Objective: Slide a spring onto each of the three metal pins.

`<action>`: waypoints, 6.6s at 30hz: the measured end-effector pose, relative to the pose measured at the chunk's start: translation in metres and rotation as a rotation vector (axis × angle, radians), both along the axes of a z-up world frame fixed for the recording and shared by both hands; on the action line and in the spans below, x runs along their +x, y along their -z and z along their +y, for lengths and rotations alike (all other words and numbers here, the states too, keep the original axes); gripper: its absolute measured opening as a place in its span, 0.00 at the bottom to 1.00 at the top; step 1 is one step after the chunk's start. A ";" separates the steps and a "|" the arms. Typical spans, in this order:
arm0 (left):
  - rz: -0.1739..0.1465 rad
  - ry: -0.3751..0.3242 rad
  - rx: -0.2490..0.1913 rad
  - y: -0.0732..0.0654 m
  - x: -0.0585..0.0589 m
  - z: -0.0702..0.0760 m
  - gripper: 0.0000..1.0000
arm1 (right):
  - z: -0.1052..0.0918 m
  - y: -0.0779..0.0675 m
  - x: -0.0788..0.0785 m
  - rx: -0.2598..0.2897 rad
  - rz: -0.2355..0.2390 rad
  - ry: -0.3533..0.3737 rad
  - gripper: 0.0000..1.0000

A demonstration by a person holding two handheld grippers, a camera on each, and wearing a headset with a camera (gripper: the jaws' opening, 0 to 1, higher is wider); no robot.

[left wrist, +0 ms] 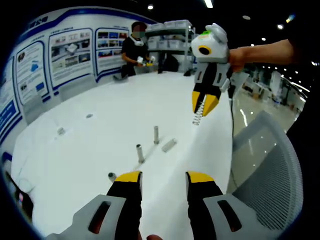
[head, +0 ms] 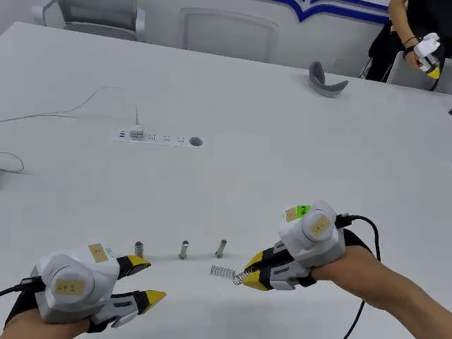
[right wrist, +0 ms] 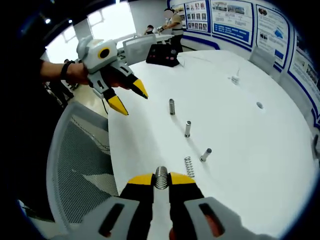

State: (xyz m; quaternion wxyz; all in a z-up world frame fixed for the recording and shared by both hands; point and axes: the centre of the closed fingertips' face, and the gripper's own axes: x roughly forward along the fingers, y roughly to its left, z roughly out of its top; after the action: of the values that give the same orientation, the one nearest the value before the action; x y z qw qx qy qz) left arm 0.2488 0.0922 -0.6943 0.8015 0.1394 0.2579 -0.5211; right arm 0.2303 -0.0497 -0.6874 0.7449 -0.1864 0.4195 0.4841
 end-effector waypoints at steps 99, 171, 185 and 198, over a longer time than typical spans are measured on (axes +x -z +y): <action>0.133 -0.421 -0.009 0.015 0.001 0.128 0.72 | 0.088 0.053 0.105 -0.098 -0.005 -0.215 0.13; 0.105 -0.303 0.002 0.007 0.024 0.095 0.73 | 0.032 0.039 0.074 0.077 -0.111 0.241 0.61; 0.098 -0.301 0.003 0.006 0.023 0.097 0.73 | 0.013 0.034 0.057 0.172 -0.107 0.392 0.66; 0.089 -0.293 0.007 0.003 0.023 0.094 0.73 | 0.000 0.032 0.039 0.212 -0.108 0.466 0.68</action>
State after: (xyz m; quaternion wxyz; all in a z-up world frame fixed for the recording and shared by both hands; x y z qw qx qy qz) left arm 0.2718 0.1865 -0.6977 0.8561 0.0800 0.3128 -0.4035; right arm 0.2689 -0.0495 -0.7193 0.8731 -0.0310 0.3576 0.3299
